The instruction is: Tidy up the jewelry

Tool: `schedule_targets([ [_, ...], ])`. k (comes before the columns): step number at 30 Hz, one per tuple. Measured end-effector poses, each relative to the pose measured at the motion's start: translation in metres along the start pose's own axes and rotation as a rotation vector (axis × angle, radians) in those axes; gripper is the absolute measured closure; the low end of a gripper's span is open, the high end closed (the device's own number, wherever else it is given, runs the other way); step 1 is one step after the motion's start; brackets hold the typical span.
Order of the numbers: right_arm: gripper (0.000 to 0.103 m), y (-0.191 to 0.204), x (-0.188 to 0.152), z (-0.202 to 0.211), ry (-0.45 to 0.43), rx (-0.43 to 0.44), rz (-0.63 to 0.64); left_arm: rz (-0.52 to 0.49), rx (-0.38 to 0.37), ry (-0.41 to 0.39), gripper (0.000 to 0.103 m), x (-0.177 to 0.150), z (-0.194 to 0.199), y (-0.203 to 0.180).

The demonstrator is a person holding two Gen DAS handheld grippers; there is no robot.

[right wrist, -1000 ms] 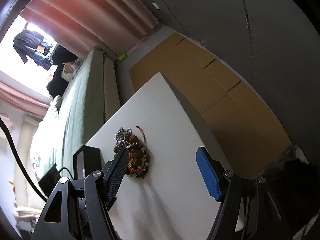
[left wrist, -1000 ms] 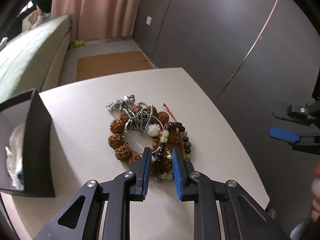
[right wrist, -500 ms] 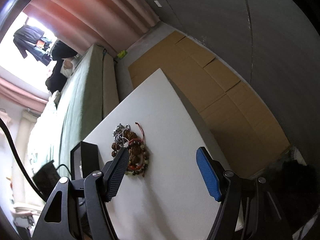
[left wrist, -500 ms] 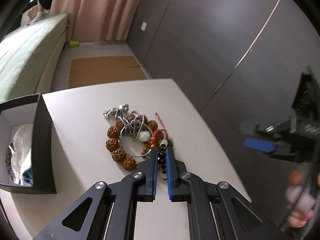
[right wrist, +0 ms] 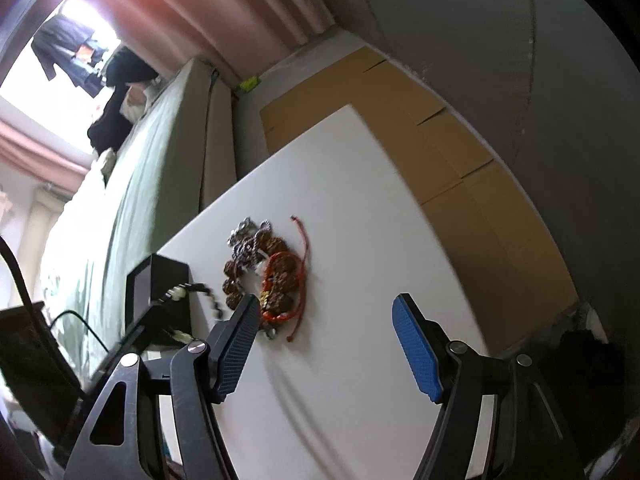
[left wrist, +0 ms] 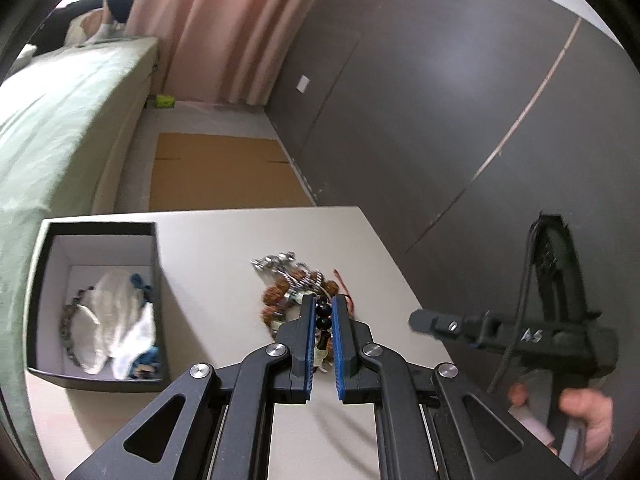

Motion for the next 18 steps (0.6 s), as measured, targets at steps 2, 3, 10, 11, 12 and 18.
schedule_targets([
  [2, 0.034, 0.006, -0.002, -0.007, 0.013, 0.002, 0.014, 0.014, 0.003, -0.011, 0.095, 0.002, 0.005, 0.006],
  [3, 0.035, 0.01, -0.002, -0.01, 0.018, 0.003, 0.024, 0.021, 0.005, -0.017, 0.095, 0.004, 0.008, 0.009],
  [10, 0.047, 0.031, -0.008, -0.026, 0.05, 0.01, 0.069, 0.055, 0.021, -0.046, 0.095, 0.012, 0.021, 0.025],
  [11, 0.05, 0.034, -0.009, -0.029, 0.057, 0.009, 0.075, 0.058, 0.021, -0.049, 0.095, 0.013, 0.023, 0.027],
  [12, 0.052, 0.037, -0.01, -0.033, 0.063, 0.005, 0.079, 0.061, 0.022, -0.051, 0.095, 0.013, 0.025, 0.028],
  [18, 0.053, 0.046, -0.009, -0.053, 0.09, -0.035, 0.093, 0.073, 0.027, -0.062, 0.095, 0.016, 0.032, 0.036],
])
Point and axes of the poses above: each gripper's, at about its wrist camera, not at the fingertips, and z roughly against the way its jaws point, y to its left, x to its top, the point moved 5 cm from there along -z, roughly the way its jaws point, and after that the axes turned 1 degree about z, right-handed, at the moved point
